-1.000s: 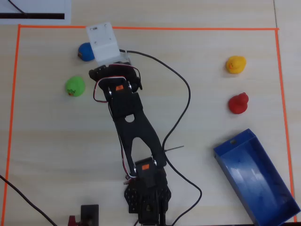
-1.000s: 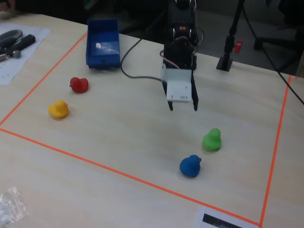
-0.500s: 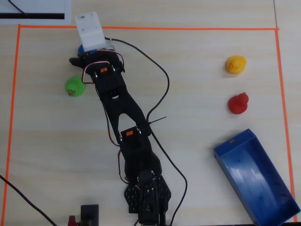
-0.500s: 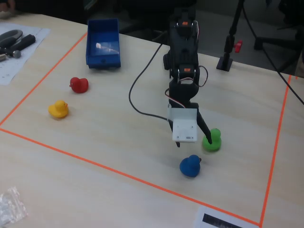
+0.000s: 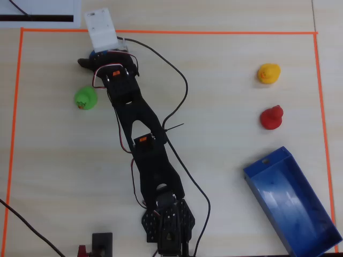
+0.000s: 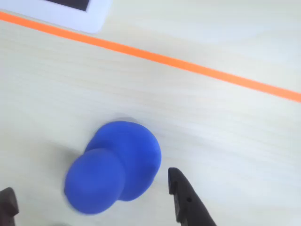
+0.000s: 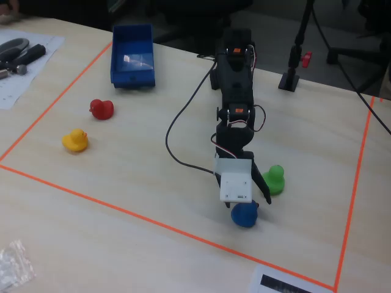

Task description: Grasp blue duck and put it into box.

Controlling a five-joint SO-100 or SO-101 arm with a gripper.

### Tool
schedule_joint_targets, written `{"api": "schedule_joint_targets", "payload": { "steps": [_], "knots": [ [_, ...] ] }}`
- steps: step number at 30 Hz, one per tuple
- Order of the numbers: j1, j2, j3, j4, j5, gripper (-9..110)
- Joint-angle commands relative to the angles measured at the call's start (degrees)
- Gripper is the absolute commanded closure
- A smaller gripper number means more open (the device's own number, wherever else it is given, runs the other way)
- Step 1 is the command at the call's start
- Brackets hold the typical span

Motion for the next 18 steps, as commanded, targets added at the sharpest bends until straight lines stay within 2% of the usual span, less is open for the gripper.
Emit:
{"api": "schedule_joint_targets", "payload": {
  "steps": [1, 15, 17, 18],
  "knots": [
    [0.97, -0.79, -4.22, -2.46, 0.00, 58],
    [0.79, -9.23, -9.67, -4.66, 0.44, 60],
    [0.79, -9.49, -9.76, -4.39, -2.02, 71],
    [0.88, -9.49, -9.67, -4.13, -3.69, 82]
  ]
}}
